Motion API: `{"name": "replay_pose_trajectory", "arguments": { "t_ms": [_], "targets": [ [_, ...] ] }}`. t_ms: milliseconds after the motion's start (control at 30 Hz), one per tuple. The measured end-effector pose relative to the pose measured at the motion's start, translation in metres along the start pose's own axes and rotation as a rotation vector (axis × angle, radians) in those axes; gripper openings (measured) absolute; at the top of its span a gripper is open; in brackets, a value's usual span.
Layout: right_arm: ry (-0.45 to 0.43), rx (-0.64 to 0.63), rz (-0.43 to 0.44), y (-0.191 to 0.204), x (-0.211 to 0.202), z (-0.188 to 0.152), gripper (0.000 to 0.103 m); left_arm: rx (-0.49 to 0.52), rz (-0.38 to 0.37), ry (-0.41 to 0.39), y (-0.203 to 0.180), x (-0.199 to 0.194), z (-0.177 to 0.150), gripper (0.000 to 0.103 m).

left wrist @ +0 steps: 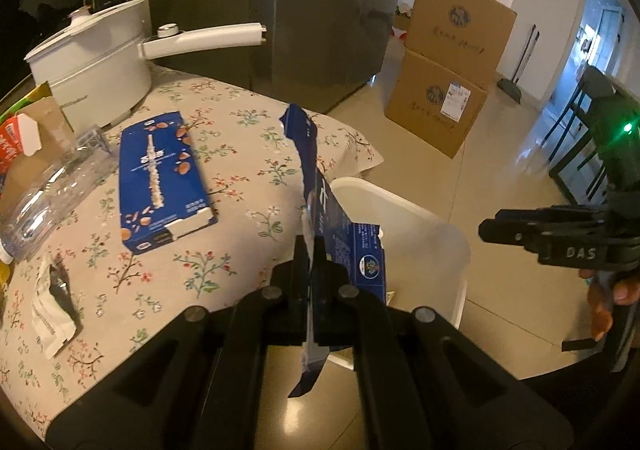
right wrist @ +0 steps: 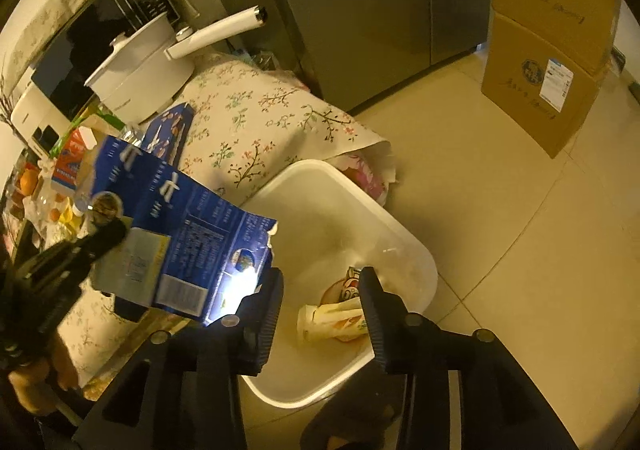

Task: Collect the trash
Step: 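Carry the carton and wrapper to the white bin and release both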

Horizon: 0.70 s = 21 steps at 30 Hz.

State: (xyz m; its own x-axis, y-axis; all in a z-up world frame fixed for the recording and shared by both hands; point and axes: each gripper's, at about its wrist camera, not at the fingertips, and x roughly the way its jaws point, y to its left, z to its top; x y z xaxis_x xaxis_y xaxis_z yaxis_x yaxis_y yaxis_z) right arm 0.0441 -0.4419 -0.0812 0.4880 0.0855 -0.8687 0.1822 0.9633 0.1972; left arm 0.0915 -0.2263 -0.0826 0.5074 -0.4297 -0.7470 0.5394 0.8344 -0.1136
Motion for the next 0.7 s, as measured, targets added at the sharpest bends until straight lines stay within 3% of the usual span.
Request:
{"name": "replay_pose_trajectory", "arguments": {
  "t_ms": [233,300,367,467,700],
  "targets": [
    [0.000,0.017,-0.014,-0.005,-0.001,-0.001,0.046,0.033,0.002,0.003,-0.006,0.006,-0.001,0.003],
    [-0.005,0.023,-0.015,-0.006,-0.002,-0.001,0.050,0.042,0.024,0.015,-0.005,0.006,-0.001,0.028],
    [-0.011,0.024,-0.013,-0.005,-0.003,0.001,0.057,0.043,0.050,0.015,-0.002,0.003,-0.003,0.043],
    [-0.020,0.018,-0.016,-0.001,-0.004,0.002,0.059,0.038,0.050,0.022,0.004,0.000,-0.005,0.045],
    [-0.019,0.006,-0.018,0.009,-0.003,0.004,0.063,0.016,0.085,0.015,0.022,-0.013,-0.009,0.064]
  ]
}}
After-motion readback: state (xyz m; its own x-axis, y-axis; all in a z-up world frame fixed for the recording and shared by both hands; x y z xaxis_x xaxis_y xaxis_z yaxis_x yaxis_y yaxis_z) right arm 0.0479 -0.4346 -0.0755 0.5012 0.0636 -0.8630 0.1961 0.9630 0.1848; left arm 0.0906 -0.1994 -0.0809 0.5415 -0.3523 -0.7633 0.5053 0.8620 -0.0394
